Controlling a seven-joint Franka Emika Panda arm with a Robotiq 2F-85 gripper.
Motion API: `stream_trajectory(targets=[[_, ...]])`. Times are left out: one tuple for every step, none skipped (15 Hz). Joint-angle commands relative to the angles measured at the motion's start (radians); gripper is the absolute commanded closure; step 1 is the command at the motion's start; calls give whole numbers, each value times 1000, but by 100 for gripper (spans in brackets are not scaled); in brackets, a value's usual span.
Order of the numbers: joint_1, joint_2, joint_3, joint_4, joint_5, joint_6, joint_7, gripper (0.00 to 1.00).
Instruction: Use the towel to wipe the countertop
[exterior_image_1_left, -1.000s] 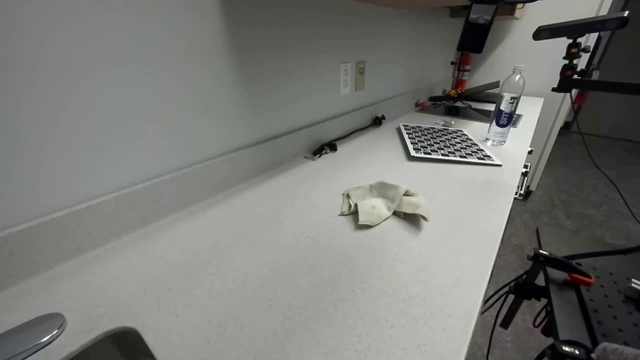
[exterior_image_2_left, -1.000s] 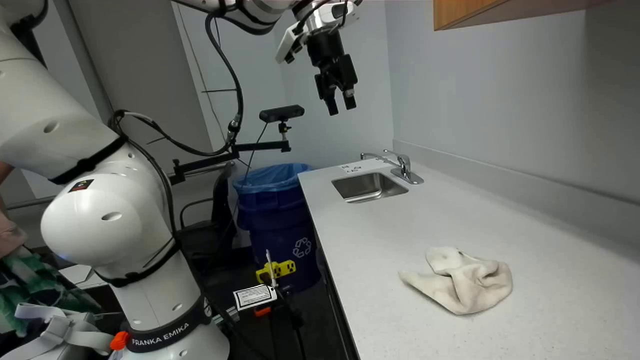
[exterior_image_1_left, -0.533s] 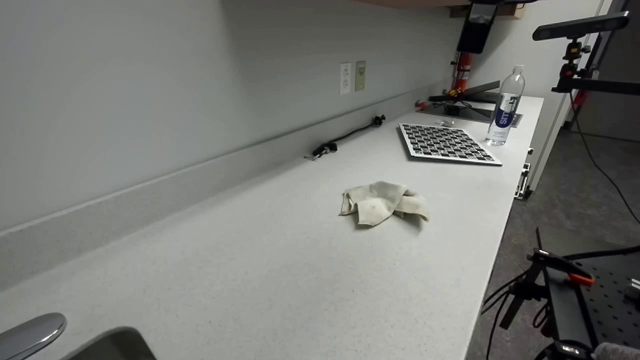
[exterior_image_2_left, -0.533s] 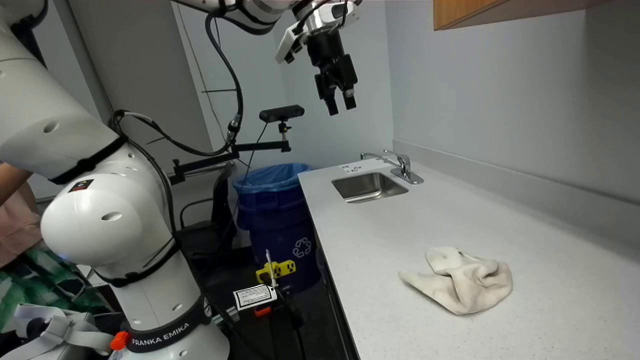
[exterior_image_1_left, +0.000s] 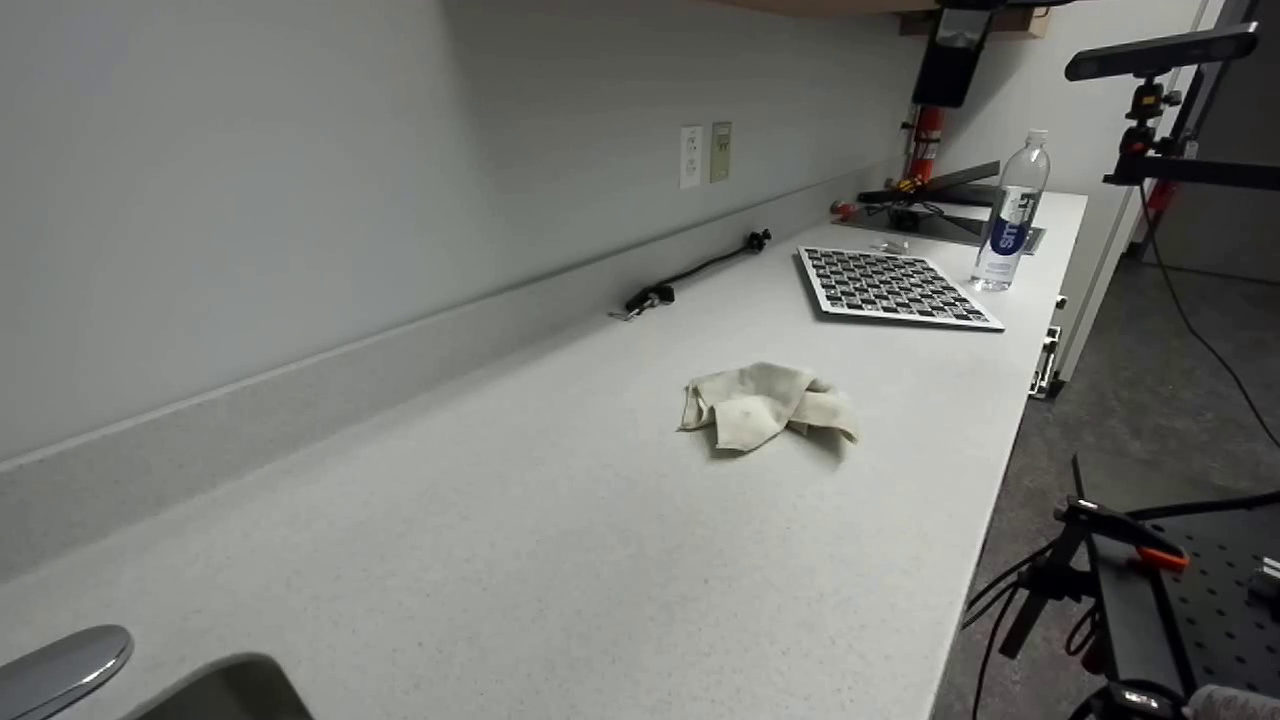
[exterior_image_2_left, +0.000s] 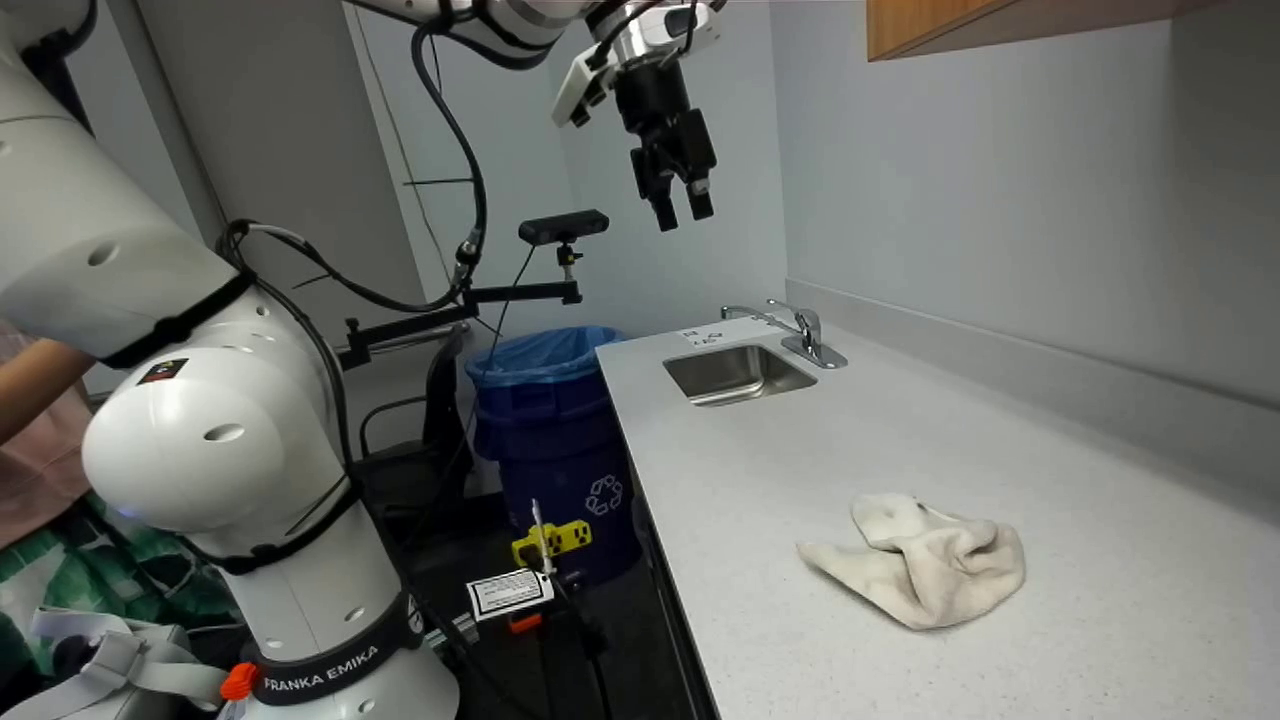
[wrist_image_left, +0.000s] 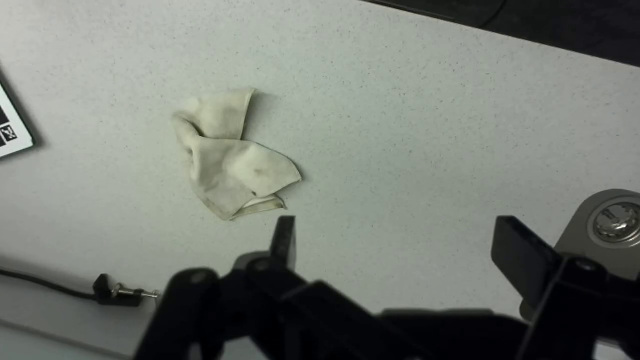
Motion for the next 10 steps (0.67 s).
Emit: stream_trajectory(targets=[[21,17,-32,4,-2,3,0,0],[21,17,-37,1,1,5,-1,0],[20,17,-43,-5,4,6,-2,0],[20,15,-50,-14,8,8,-6,0],[20,12,-58,-29,14,14,-10,0],[20,6,-65,-46,17,17,-13,0],[18,2,-70,-62,18,19,-11,0],[19,-4,-79,-85,23,24,-15,0],[19,-10,-85,-105,26,29,-17,0],[18,-15,-89,-128,26,34,-15,0]])
